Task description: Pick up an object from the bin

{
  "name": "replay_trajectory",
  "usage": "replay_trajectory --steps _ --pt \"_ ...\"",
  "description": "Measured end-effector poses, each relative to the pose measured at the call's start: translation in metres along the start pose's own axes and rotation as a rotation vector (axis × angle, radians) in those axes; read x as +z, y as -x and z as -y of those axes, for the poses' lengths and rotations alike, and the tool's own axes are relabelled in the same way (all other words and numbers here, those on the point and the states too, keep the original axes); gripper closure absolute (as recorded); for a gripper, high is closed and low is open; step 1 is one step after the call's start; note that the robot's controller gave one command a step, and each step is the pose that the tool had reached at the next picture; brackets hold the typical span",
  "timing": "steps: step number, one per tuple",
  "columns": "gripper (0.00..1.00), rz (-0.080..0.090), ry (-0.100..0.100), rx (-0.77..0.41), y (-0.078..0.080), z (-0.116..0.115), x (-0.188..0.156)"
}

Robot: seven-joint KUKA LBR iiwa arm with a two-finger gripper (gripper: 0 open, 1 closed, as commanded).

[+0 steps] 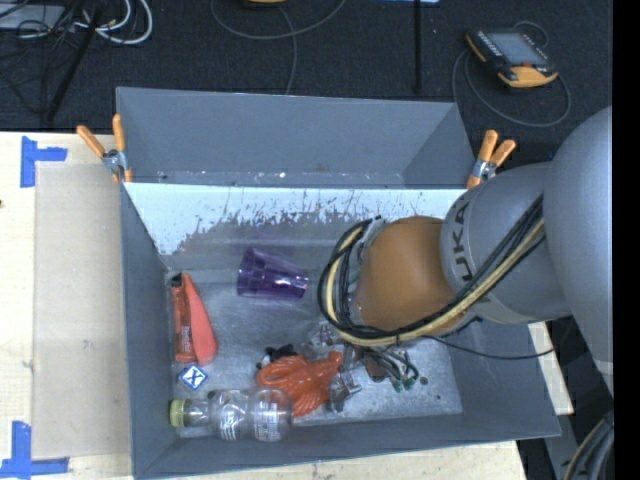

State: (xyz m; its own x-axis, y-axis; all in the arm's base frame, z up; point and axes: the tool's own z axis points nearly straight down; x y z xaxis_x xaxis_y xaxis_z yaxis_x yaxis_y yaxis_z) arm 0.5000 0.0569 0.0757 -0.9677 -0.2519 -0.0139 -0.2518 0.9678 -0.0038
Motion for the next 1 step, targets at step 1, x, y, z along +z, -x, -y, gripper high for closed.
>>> replay_trajectory --steps 1 --pt "1.00 0.000 0.000 0.000 0.0000 0.0000 0.0000"
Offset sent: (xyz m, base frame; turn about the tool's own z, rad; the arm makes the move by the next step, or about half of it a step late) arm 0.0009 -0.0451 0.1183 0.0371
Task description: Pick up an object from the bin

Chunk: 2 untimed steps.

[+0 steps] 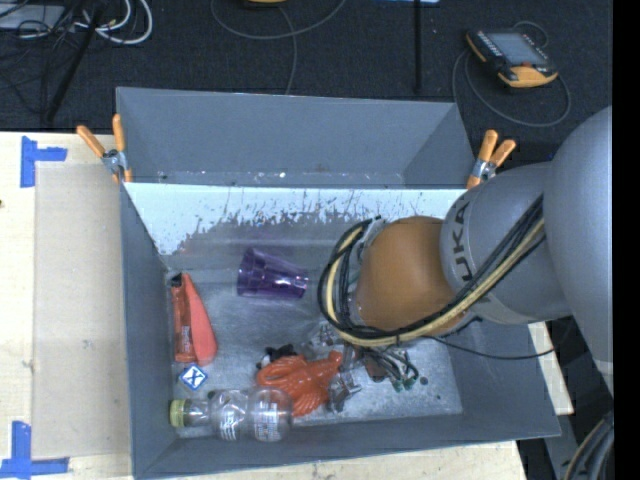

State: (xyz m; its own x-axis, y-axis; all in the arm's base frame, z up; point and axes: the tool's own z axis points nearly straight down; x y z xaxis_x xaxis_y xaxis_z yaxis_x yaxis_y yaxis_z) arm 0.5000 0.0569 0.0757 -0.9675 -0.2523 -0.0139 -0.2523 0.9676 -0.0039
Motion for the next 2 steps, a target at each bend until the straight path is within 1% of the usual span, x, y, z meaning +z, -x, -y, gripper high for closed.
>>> replay_trajectory --steps 1,2 --pt "1.00 -0.014 0.004 0.039 -0.0087 0.0444 -0.1175" --pt "1.00 -0.015 0.004 0.038 -0.0087 0.0442 -0.1175"
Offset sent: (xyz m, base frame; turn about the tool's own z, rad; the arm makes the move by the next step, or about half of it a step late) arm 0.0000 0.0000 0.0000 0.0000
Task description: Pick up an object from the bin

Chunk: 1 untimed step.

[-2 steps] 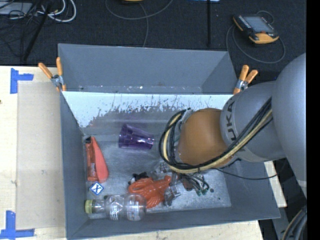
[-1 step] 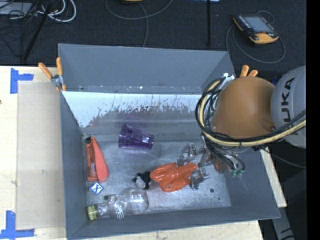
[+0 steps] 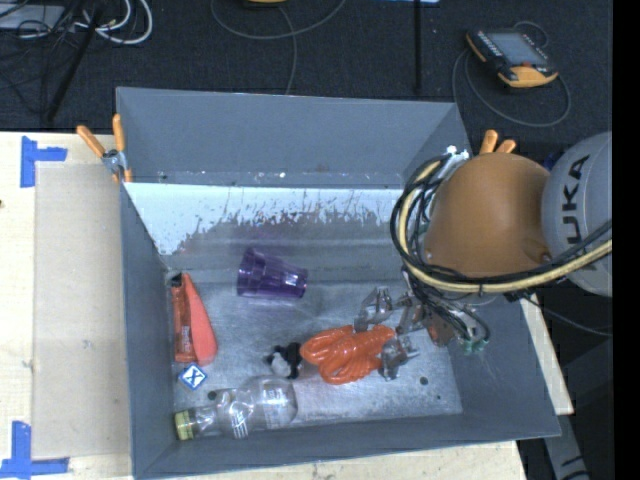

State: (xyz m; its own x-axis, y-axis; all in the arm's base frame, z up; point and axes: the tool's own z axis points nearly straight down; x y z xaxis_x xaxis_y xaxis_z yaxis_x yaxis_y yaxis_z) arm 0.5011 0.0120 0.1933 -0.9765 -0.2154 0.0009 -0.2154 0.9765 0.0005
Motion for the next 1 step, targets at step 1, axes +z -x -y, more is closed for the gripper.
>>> replay_trajectory --steps 1 --pt "1.00 -0.005 0.001 -0.017 -0.0019 0.0026 -0.0467"
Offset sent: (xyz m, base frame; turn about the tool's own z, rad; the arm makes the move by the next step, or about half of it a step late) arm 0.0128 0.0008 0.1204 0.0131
